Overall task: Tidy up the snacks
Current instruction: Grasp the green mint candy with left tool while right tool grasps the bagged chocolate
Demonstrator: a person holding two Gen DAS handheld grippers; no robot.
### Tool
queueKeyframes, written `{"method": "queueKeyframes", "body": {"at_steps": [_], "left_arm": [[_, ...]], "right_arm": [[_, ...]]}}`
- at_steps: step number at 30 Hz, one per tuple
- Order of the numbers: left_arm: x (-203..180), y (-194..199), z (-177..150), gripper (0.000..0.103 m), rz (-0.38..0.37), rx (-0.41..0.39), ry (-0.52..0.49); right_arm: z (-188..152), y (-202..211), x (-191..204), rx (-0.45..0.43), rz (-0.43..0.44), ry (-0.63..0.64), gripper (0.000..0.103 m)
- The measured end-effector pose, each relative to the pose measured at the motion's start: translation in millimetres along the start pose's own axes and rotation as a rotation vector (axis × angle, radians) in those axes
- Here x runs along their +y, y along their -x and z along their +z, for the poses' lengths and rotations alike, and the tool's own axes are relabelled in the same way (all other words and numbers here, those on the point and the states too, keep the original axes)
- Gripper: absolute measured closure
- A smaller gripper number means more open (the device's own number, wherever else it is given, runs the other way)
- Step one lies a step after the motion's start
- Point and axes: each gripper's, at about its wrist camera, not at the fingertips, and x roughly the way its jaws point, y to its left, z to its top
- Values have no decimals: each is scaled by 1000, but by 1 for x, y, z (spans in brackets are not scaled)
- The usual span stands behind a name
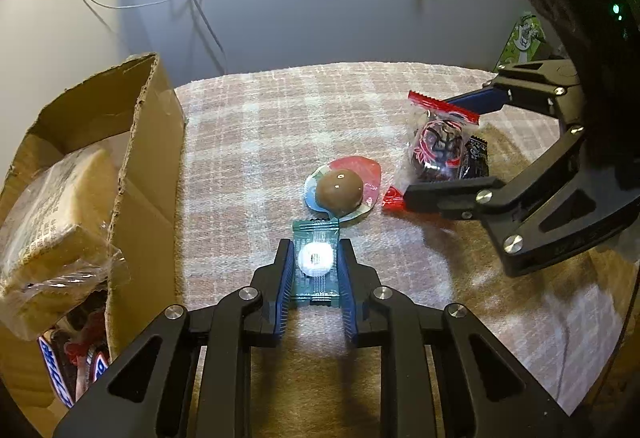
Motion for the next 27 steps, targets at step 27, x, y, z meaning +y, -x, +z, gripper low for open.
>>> {"method": "queueKeyframes", "body": {"at_steps": [27], "left_arm": [[-2, 60, -17, 84, -64, -87, 31]], "right_arm": [[3, 43, 21, -70, -21, -39, 49]]}}
